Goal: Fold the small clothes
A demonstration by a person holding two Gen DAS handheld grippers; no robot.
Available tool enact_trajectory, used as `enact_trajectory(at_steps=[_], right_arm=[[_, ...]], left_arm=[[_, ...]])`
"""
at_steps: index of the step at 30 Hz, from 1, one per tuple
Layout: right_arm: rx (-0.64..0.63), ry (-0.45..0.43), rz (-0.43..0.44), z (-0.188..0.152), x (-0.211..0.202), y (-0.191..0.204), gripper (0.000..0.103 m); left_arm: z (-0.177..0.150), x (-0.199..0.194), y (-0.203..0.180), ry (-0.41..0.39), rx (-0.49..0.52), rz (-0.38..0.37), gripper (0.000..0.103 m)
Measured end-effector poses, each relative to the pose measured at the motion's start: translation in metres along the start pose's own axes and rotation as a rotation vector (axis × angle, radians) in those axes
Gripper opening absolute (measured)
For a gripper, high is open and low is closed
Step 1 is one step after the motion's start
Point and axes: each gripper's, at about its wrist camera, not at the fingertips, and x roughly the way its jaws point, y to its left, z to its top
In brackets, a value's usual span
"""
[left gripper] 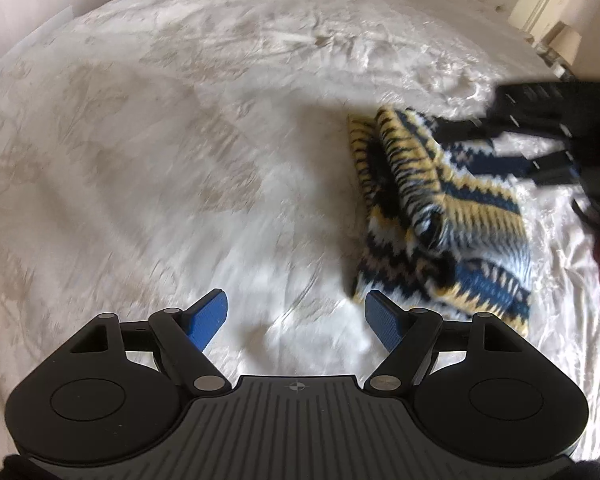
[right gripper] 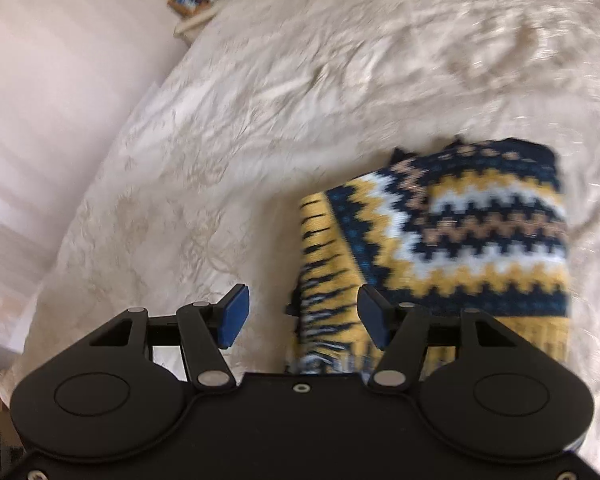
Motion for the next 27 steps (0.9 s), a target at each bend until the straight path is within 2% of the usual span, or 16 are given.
enact_trajectory(at_steps=[7,13,18,20,23,25,27], right_arm=[[0.087,-0.048,-0.125,-0.023,-0.037,-0.051,0.065],[0.167,-0.047,-0.254,-0.052,-0.052,-0.092,0.065],[0.189,-0.015,-0.324,-0.069,-0.048,-0.110,0.065],[0.175,0.013,-0.331,-0.074,-0.040,-0.110,0.065],[0.121,0.049,-0.336,-0.079,-0.024,-0.097,0.065],[0.083,0.074,-0.322,-0.078,-0.010,-0.084,0.065],[0.037,0.092,-0.307,-0.077,0.003,-0.068,0.068]], left_arm=[[0.037,0.008,-0.041,-0.046,0.089,-0.070,0.075],[0.069,0.024,-0.094,-0.074,0.233,-0.115,0.075],[0.079,0.047,-0.134,-0.067,0.363,-0.116,0.075],[0.079,0.061,-0.144,-0.057,0.424,-0.093,0.075],[0.079,0.088,-0.143,-0.022,0.491,0.012,0.075],[0.079,0.108,-0.131,0.015,0.502,0.088,0.075],[0.082,0.120,-0.114,0.047,0.491,0.122,0.076]])
